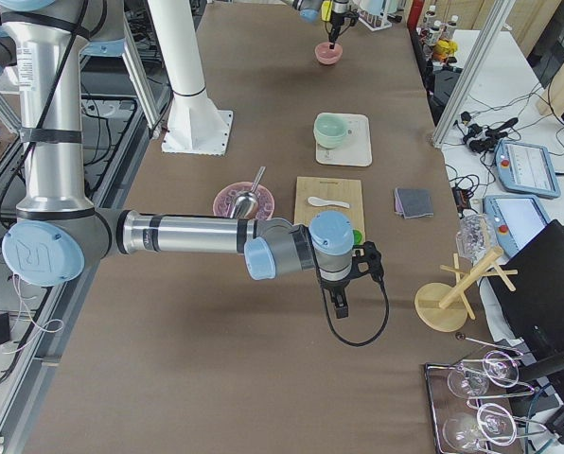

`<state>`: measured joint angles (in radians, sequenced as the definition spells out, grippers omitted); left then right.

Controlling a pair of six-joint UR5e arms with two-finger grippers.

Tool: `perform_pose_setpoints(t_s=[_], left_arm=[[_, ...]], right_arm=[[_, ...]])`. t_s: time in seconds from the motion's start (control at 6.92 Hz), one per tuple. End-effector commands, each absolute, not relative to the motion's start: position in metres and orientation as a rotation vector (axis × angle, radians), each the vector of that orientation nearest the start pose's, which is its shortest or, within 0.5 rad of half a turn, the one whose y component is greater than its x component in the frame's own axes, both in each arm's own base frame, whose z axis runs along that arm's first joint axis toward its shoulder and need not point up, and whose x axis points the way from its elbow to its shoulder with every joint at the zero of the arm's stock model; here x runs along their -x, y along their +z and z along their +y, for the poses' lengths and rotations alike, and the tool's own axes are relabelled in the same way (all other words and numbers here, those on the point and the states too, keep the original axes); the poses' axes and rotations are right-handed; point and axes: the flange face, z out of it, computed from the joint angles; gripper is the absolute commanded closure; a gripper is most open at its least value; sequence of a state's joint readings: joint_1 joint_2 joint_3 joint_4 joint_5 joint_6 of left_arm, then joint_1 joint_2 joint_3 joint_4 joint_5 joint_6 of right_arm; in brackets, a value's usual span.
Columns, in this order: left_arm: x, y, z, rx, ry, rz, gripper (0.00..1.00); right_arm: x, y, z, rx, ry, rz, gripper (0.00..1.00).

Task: Stack pink bowl on green and place spoon
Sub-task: 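Reach the left gripper down and grasp the rim of the pink bowl, then carry the pink bowl onto the green bowl while the right gripper reaches for the spoon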

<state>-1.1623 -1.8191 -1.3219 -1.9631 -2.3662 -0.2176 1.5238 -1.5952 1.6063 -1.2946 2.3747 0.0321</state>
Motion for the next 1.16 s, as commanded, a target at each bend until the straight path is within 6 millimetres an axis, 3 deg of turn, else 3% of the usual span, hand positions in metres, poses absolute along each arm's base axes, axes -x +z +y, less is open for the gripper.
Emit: perform_pose_setpoints(t_s=[0.0,0.14,0.43,0.58,0.72,0.87,1.01], left_arm=[[-0.213,0.445,-0.628,-0.107,0.157,0.965,1.0],[-0.258,0.361,-0.616,-0.061,0.1,0.994,1.0],[-0.372,0.216,-0.585,0.0,0.018,0.97,1.0],[-0.421,0.182,-0.564,0.002,0.004,0.959,1.0],[-0.458,0.152,-0.555,0.02,-0.03,0.967,1.0],[-0.495,0.13,-0.557,0.024,-0.049,0.944,1.0],[-0.519,0.13,-0.548,-0.003,-0.044,0.958,1.0]], right_arm=[[-0.003,0.587,-0.5,-0.186,-0.038,-0.862,0.0],[0.041,0.555,-0.501,-0.114,0.06,-0.888,0.0],[0.128,0.507,-0.49,-0.051,0.076,-0.889,0.0],[0.177,0.482,-0.49,-0.02,0.074,-0.897,0.0],[0.216,0.466,-0.49,-0.001,0.069,-0.896,0.0],[0.237,0.464,-0.492,0.001,0.063,-0.879,0.0],[0.249,0.466,-0.496,0.009,0.052,-0.876,0.0]])
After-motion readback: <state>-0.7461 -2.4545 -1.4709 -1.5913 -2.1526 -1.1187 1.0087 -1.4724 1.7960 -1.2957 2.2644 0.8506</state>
